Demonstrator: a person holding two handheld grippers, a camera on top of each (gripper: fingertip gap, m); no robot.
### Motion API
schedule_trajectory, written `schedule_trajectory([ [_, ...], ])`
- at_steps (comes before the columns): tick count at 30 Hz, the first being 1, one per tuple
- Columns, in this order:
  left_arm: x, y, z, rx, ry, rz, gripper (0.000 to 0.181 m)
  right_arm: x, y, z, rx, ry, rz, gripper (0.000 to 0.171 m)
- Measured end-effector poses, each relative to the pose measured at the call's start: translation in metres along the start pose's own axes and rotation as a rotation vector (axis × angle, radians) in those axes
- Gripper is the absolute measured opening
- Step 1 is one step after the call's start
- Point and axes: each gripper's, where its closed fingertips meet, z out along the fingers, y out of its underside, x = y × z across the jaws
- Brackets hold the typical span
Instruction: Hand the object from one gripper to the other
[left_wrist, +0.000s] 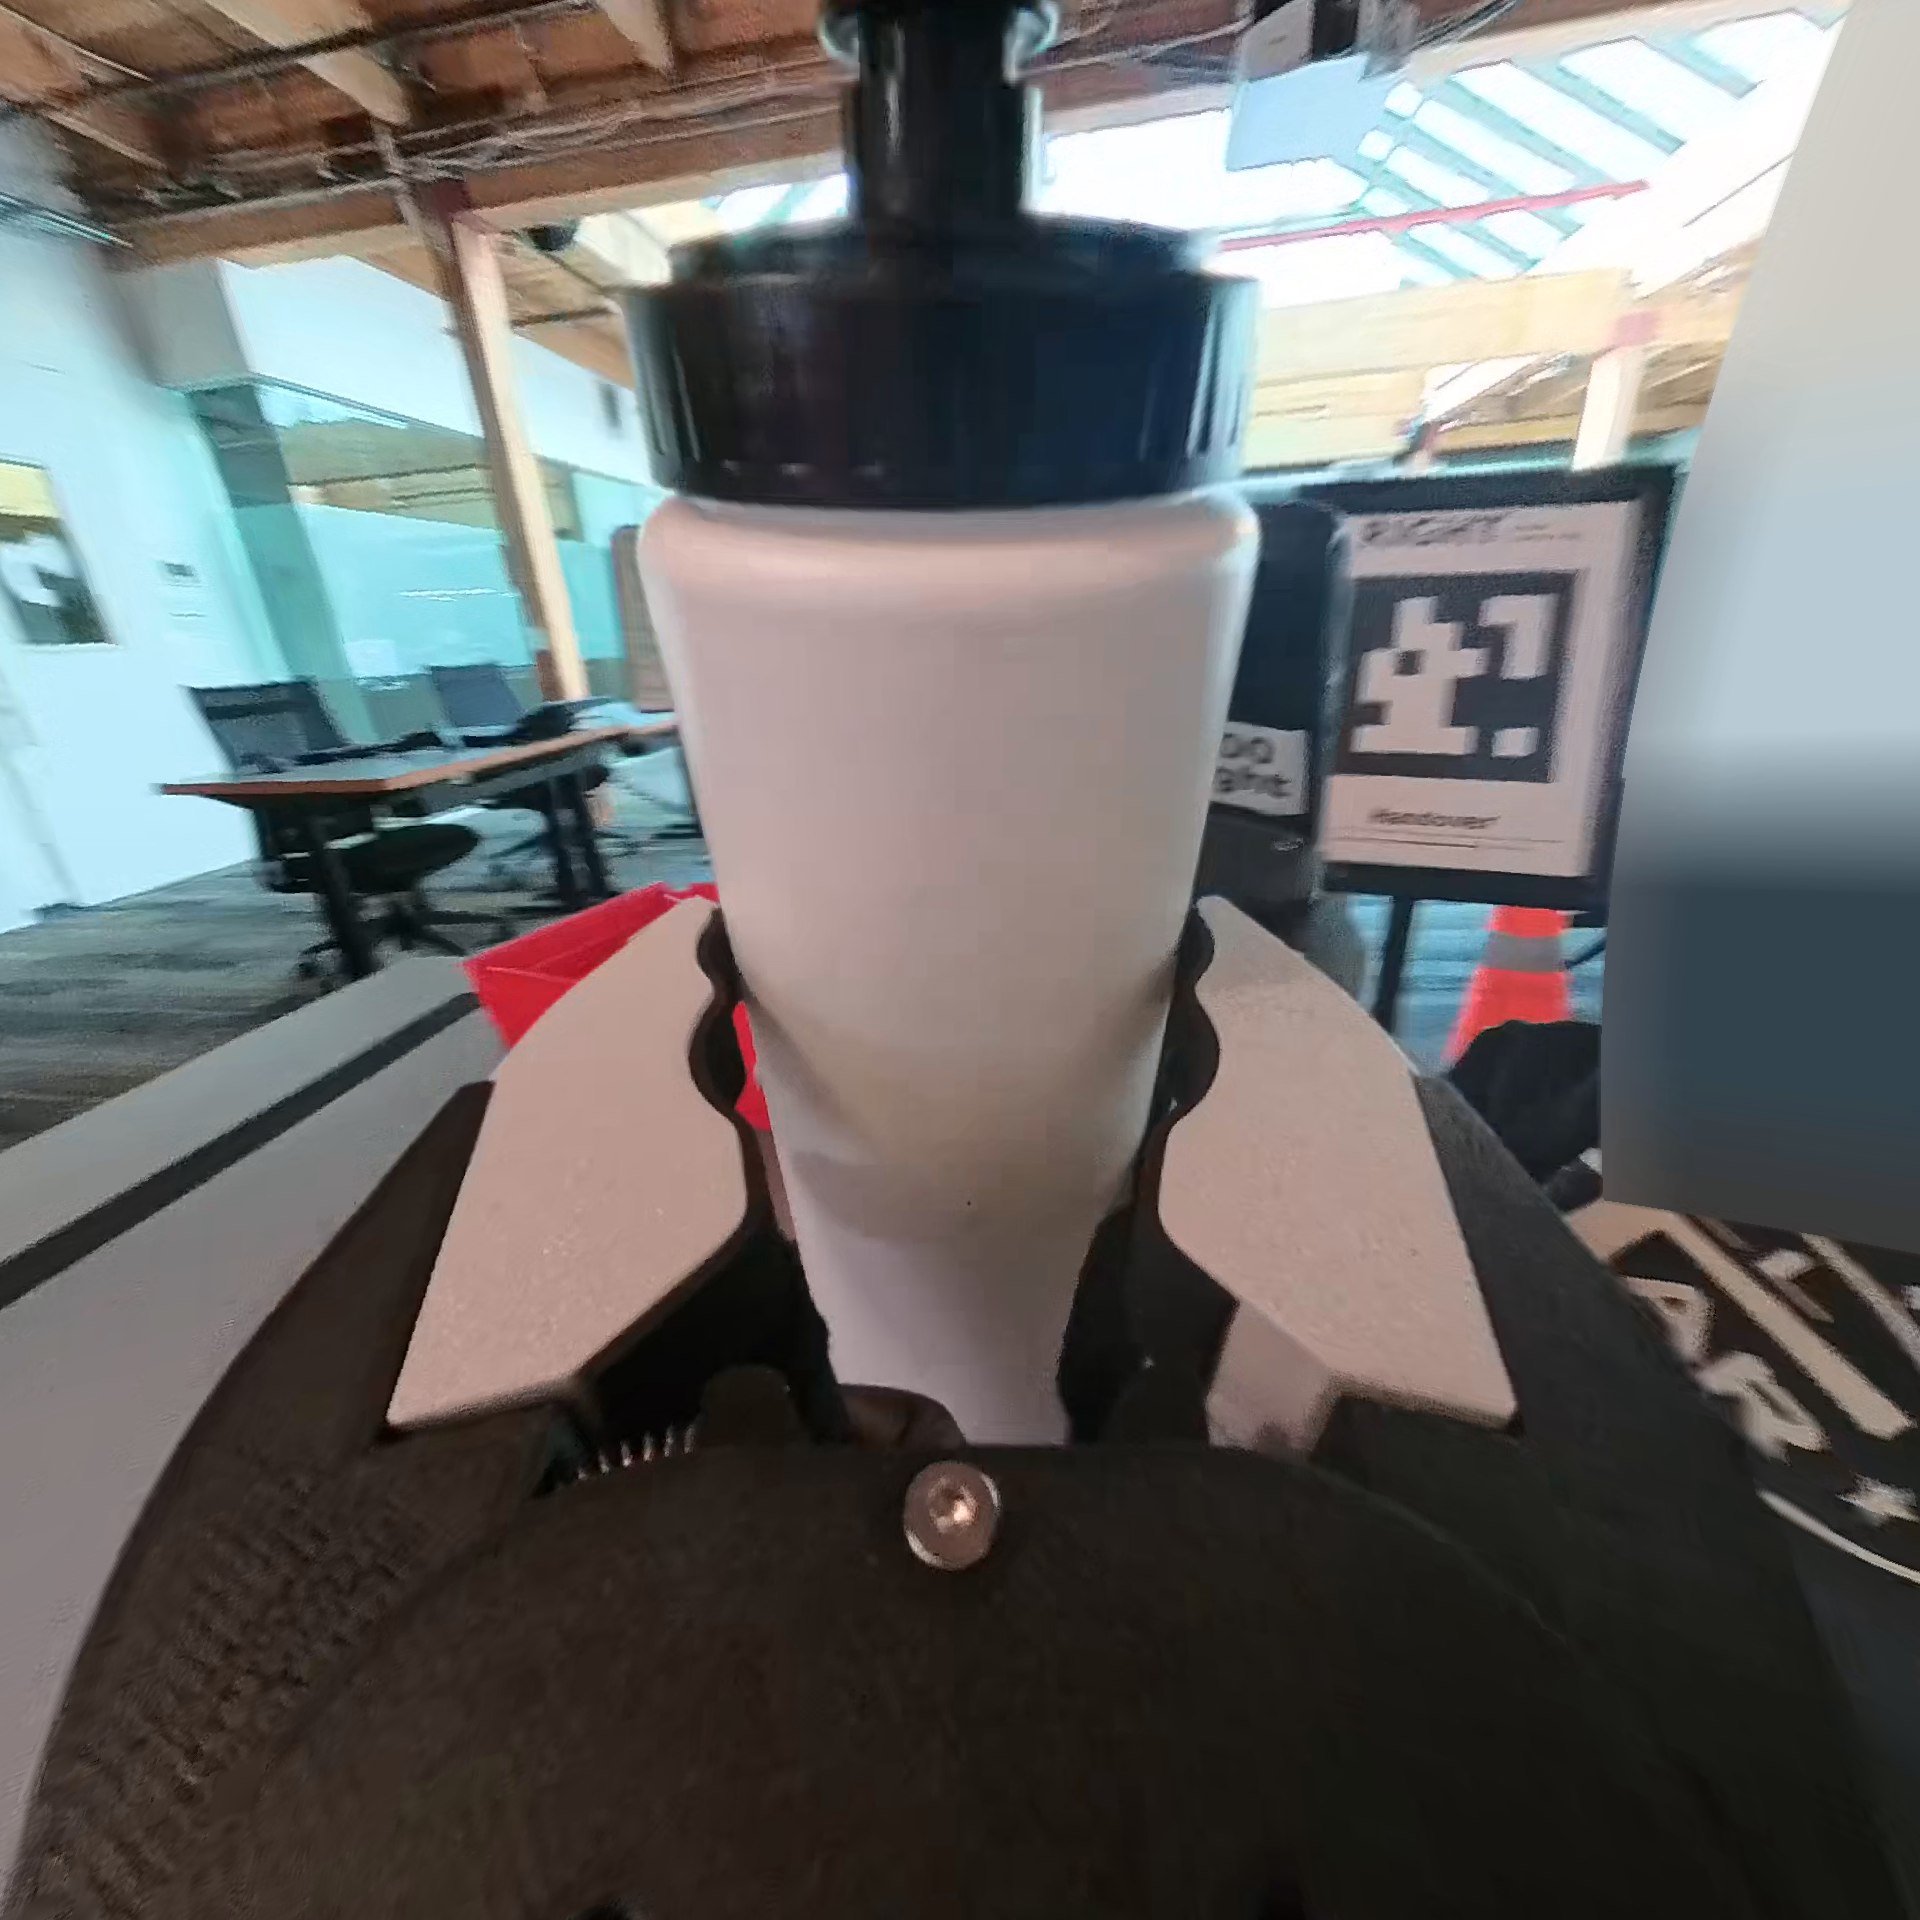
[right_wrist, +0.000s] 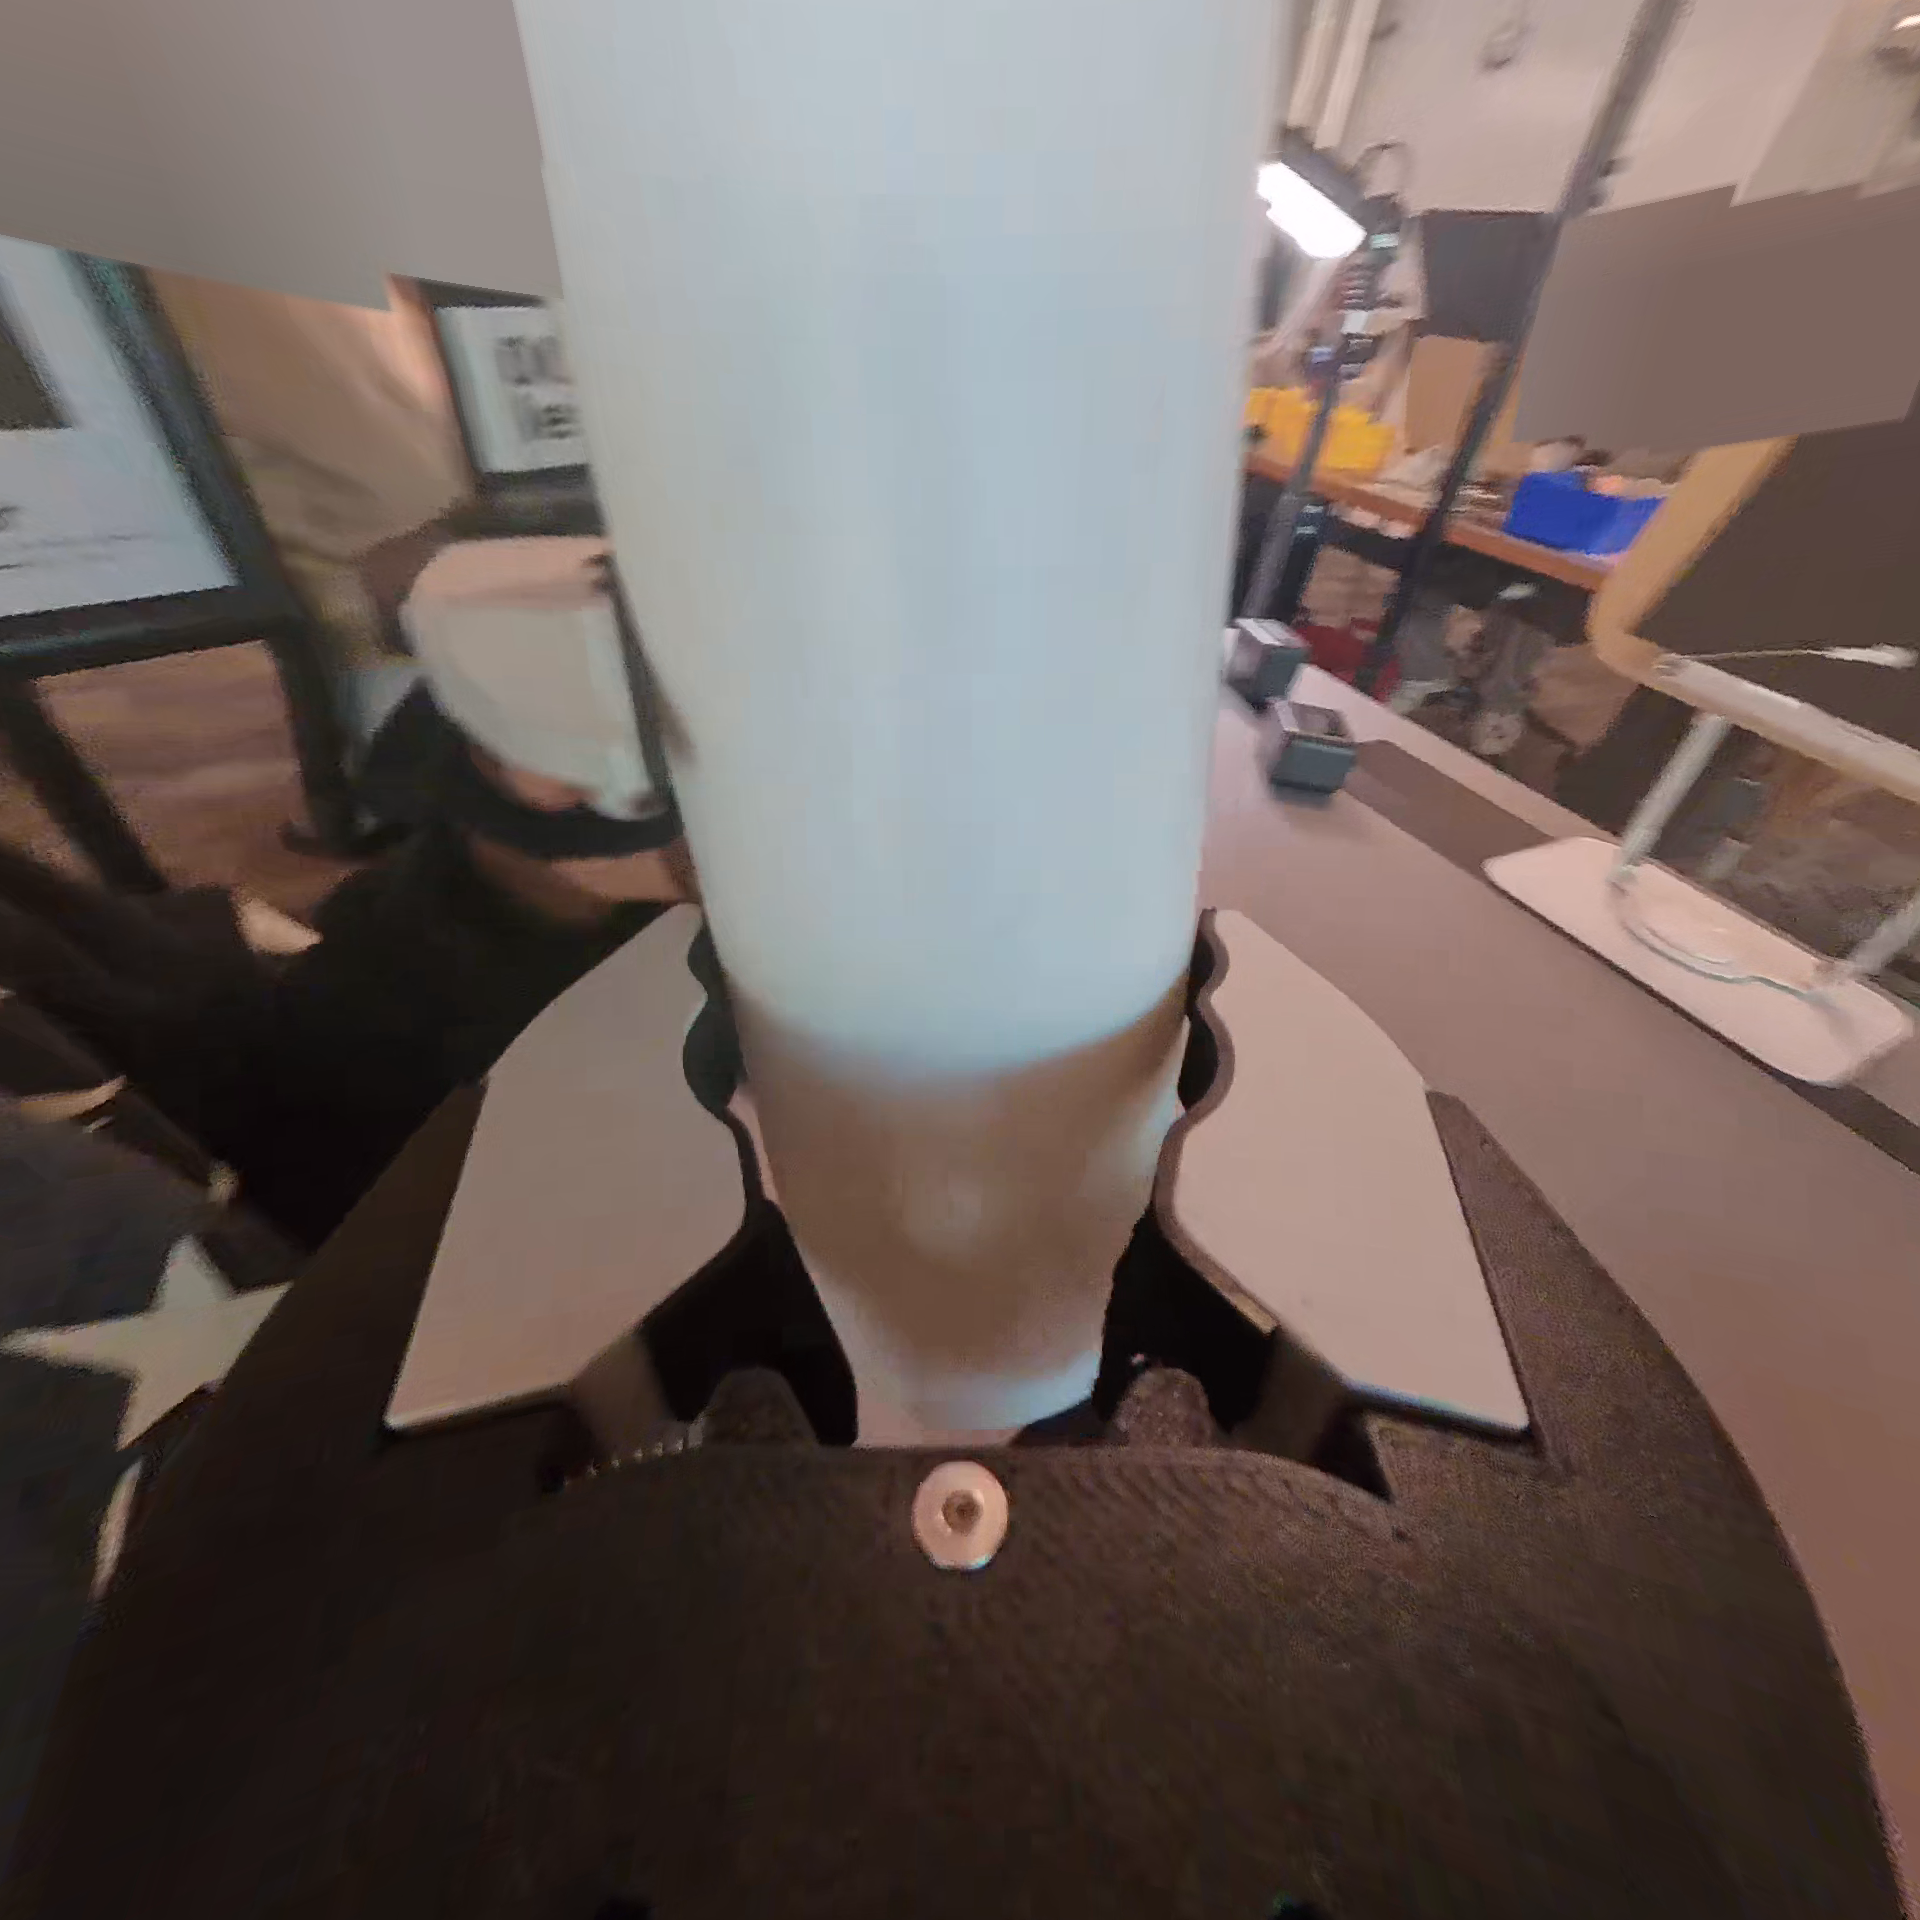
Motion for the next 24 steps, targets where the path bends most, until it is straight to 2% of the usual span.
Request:
schedule_trajectory([
  [6, 0.029, -0.01, -0.007, 0.091, 0.335, -0.21, 0.08, -0.038, -0.014, -0.012, 0.098, -0.403, 0.195, 0.097],
  [9, 0.033, -0.006, -0.003, 0.093, 0.39, -0.259, 0.08, -0.051, -0.017, -0.016, 0.118, -0.582, 0.313, 0.091],
  [11, 0.03, -0.005, 0.0, 0.091, 0.377, -0.283, 0.08, -0.049, -0.013, -0.013, 0.097, -0.589, 0.331, 0.091],
  [15, 0.012, -0.007, 0.0, 0.11, 0.237, -0.239, 0.078, -0.031, -0.017, -0.012, 0.13, -0.481, 0.338, 0.088],
  [20, -0.005, -0.005, 0.001, 0.075, 0.022, -0.109, 0.088, 0.005, -0.016, -0.009, 0.148, -0.136, 0.179, 0.087],
  [24, -0.004, 0.005, 0.012, 0.016, -0.053, -0.075, 0.093, 0.012, -0.015, -0.006, 0.129, 0.07, 0.0, 0.087],
])
